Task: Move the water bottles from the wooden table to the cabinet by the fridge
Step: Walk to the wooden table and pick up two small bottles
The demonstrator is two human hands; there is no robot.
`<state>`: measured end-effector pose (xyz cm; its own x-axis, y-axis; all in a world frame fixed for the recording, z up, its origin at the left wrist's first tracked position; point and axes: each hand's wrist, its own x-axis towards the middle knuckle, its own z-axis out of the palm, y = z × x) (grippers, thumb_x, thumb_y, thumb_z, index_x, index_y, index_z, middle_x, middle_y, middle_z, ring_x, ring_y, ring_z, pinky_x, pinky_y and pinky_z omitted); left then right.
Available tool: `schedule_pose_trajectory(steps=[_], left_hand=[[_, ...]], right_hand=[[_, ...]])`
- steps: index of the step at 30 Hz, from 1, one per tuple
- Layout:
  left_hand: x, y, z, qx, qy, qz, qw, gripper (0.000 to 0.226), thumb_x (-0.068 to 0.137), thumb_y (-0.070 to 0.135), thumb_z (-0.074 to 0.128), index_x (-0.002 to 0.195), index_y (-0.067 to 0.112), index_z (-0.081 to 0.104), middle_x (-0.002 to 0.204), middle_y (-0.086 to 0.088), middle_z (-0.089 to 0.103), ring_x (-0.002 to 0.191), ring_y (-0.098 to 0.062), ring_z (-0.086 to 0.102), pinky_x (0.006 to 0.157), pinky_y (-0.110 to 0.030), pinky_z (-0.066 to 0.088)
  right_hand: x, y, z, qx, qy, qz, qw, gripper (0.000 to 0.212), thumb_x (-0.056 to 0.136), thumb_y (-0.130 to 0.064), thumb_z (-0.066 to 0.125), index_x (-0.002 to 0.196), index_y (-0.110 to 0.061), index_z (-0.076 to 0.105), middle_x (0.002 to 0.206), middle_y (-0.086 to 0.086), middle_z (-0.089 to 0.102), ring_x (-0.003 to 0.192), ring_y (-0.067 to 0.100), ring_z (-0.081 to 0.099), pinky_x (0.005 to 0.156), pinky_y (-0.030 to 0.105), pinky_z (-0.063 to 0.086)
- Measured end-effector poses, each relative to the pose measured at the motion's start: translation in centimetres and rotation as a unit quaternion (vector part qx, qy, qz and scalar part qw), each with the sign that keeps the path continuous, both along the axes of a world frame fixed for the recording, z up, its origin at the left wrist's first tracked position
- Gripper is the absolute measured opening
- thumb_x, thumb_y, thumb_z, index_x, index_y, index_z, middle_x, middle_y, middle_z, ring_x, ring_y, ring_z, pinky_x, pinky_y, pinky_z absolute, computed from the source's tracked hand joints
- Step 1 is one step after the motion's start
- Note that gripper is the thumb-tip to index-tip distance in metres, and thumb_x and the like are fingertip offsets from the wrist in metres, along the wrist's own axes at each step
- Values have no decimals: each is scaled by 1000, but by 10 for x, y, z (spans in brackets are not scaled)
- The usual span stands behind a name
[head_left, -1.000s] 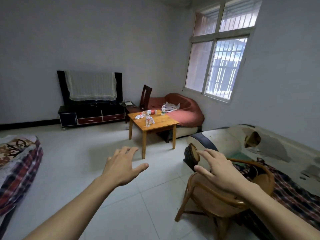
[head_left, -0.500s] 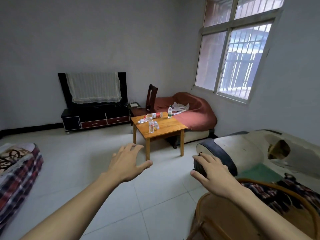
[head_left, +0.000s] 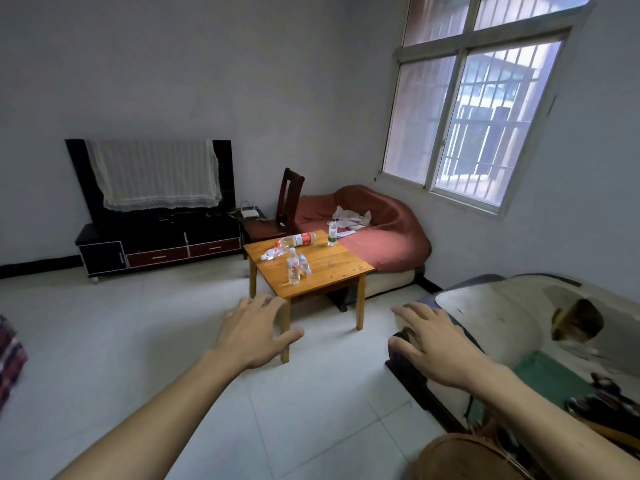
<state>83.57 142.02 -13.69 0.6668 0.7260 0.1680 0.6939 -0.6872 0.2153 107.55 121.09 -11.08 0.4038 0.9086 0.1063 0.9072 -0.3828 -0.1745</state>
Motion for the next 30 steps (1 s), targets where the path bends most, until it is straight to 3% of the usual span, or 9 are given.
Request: schedule_pose_trajectory(steps=[6,10,18,21,24,30], left_hand=[[42,89,-15,-35,-28,-11,999,74,83,78,44,144,35,40,149,8,42,134,-19,40,105,-43,43],[74,134,-43,-76,-25,-30,996,79,81,82,42,144,35,41,148,10,42,135,-17,40,107,-45,42],[172,239,-51,-63,14,-2,998,76,81,80,44,144,38,39,150,9,39,134,-17,39,103,-40,42],[209,276,-44,-65,27,17,997,76,83,79,45,146,37,38,150,9,39,134,-17,38,105,-40,41],[244,313,-39,-68,24,37,997,76,81,80,46,143,36,40,148,8,41,132,-17,40,104,-41,43],[306,371,-60,-138,8,53,989,82,78,81,51,144,33,40,149,5,43,130,-20,44,101,-42,46]], right_hand=[[33,86,1,8,23,-22,999,54,94,-59,46,144,-40,38,155,-6,33,141,23,30,109,54,37],[66,132,-10,-16,18,-31,999,58,94,-60,45,147,-39,34,158,-4,30,143,24,28,111,53,36],[162,254,-43,-2,25,15,1000,58,97,-57,43,150,-37,33,159,-6,29,144,19,26,111,45,35],[213,308,-48,2,43,32,999,61,94,-62,41,149,-36,34,158,-5,30,144,21,26,111,48,36],[260,357,-54,13,49,55,997,70,85,-77,26,146,-42,34,153,-9,36,143,20,31,106,47,41],[316,422,-68,12,72,53,996,72,83,-75,23,145,-41,38,158,-9,32,144,23,27,112,49,34]])
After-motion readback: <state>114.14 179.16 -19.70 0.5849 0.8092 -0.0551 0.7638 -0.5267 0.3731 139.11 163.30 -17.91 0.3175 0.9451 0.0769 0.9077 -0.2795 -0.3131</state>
